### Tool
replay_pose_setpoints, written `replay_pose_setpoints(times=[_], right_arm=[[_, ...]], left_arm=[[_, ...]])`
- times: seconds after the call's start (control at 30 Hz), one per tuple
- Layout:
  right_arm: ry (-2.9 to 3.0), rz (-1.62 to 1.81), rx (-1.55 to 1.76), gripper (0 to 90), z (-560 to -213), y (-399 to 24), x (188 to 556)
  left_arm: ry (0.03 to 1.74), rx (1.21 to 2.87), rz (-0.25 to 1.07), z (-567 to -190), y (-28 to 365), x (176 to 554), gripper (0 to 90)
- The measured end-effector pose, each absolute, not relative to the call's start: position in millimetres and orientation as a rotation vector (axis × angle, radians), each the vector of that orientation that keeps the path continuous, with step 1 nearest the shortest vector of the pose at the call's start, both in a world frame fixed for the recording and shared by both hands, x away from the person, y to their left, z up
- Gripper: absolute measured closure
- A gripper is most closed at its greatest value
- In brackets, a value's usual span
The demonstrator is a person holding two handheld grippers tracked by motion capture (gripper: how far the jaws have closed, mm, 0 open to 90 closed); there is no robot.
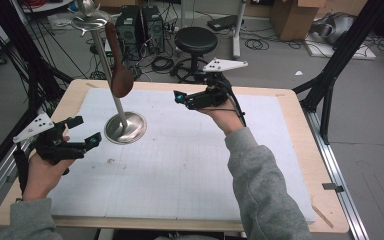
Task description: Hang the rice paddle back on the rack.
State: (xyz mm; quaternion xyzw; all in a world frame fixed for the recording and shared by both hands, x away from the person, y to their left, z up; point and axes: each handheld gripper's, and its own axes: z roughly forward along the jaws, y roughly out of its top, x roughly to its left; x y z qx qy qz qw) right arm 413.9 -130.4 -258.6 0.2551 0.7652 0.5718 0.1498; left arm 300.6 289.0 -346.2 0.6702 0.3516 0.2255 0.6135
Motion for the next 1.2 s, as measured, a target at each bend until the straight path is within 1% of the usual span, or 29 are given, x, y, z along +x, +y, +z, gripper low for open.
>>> replay_pose_setpoints(times=[0.33,0.93,1.2], right_arm=[[2.166,1.62,0.795,0.0,-276,-165,408],[2.165,1.609,0.833,0.1,-309,-199,391],[2.122,1.618,0.864,0.1,-314,-216,384]], left_arm=[[0.806,1.565,0.512,-349,282,306,2.5],[0.799,1.578,0.498,-351,273,313,2.5],[0.795,1.594,0.494,-353,270,316,2.5]])
